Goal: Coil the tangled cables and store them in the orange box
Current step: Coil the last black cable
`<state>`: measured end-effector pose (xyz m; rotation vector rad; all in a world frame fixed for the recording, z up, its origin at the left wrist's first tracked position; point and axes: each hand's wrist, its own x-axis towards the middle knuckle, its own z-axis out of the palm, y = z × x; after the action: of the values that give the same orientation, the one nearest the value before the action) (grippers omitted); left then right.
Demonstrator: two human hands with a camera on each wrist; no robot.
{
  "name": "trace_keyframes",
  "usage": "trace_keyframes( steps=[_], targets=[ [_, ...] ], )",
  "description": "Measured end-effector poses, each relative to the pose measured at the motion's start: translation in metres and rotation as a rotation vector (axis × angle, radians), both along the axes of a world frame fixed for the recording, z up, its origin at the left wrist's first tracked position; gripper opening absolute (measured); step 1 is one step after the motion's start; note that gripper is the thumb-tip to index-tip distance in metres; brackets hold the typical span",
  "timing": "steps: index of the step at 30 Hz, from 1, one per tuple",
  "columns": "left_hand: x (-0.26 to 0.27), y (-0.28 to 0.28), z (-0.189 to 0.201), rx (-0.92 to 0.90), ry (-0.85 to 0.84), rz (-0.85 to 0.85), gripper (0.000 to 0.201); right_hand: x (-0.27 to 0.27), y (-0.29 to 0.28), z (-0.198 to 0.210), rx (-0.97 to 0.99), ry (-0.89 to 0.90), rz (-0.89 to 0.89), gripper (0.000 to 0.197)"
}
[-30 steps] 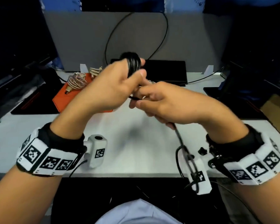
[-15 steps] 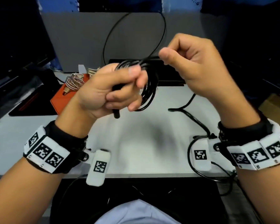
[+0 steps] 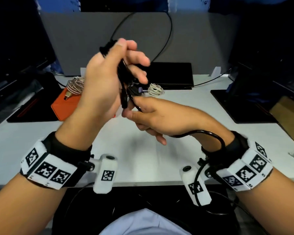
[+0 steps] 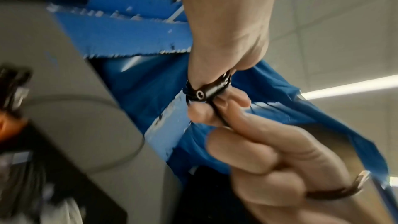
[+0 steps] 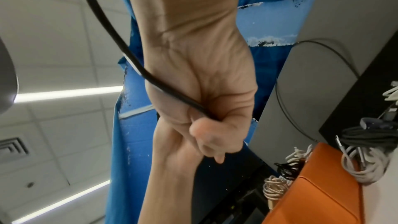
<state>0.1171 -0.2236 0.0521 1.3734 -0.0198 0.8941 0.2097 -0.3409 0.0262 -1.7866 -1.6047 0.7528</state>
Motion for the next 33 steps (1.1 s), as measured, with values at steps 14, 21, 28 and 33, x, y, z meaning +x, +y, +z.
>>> trace_keyframes(
  steps=[14,21,28,33],
  targets=[
    [-0.019,0.019,-0.001,0.831,0.804,-0.487,0.064,0.037,-0.047,0.045,-0.103,-0.215,0.153,0.010],
    [-0.029,0.030,-0.001,0.251,0.284,-0.934,0.027,0.068,-0.075,0.064,0.348,-0.139,-0.075,0.029],
    [-0.014,0.001,0.005,-0.476,-0.130,-1.111,0.033,0.032,-0.018,0.030,0.365,0.068,-0.206,0.031],
    [-0.011,-0.003,0.006,-0.534,-0.105,-0.765,0.039,-0.004,0.006,-0.001,0.327,-0.004,-0.238,0.034]
  ],
)
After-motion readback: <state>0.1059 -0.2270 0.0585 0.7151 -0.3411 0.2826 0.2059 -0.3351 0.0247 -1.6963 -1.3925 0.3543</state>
